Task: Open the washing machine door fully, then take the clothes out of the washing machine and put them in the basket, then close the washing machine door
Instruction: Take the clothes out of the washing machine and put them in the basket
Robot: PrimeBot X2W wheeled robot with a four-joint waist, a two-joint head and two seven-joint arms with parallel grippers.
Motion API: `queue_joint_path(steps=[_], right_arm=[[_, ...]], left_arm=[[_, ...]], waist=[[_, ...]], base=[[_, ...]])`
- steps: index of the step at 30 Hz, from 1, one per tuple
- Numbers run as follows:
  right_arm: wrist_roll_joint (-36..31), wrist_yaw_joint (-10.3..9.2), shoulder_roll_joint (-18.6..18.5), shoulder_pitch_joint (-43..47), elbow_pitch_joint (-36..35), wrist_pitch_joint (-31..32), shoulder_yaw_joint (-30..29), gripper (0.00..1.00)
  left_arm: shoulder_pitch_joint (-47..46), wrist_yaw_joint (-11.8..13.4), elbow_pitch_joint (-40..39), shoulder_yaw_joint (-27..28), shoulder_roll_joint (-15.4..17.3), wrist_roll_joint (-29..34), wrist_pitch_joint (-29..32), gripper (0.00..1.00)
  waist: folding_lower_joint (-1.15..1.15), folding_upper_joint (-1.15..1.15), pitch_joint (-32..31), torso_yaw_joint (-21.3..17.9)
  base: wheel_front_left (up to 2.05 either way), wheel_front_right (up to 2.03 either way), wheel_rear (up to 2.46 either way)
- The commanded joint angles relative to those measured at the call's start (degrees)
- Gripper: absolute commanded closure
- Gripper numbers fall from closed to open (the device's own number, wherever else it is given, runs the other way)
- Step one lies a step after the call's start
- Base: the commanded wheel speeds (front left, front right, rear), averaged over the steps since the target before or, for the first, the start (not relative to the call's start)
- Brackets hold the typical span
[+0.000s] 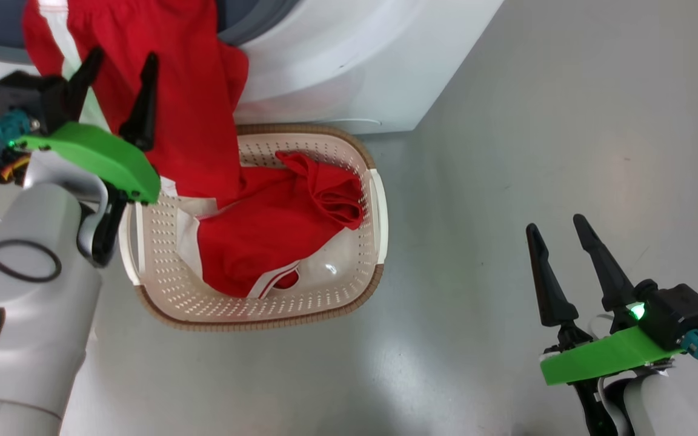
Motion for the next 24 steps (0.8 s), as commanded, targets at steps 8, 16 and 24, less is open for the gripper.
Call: queue_joint_path(steps=[8, 16, 24], right_arm=[[1.47, 0.35, -0.23, -1.77, -1.43, -0.37, 1.82, 0.0], [1.63, 0.35, -0.23, -2.31, -1.36, -0.37, 1.91, 0.0], [1.59, 0.35, -0.23, -2.34, -1.37, -0.37, 1.53, 0.0]], left_arm=[[-5.4, -0.31, 4.28, -2.8, 3.18, -2.67, -0.4, 0.0], [-7.28, -0.31, 6.62, -5.14, 3.42, -4.62, -0.8, 1.0], [-7.3, -0.31, 5.77, -6.35, 3.48, -6.55, -1.01, 1.0]], waist=[[0.0, 0.0, 2.03, -0.68], [0.0, 0.0, 2.35, -0.99], [0.0, 0.0, 2.0, -0.54]], base=[[0.0, 0.0, 0.0], [0.0, 0.0, 0.0], [0.0, 0.0, 0.0]])
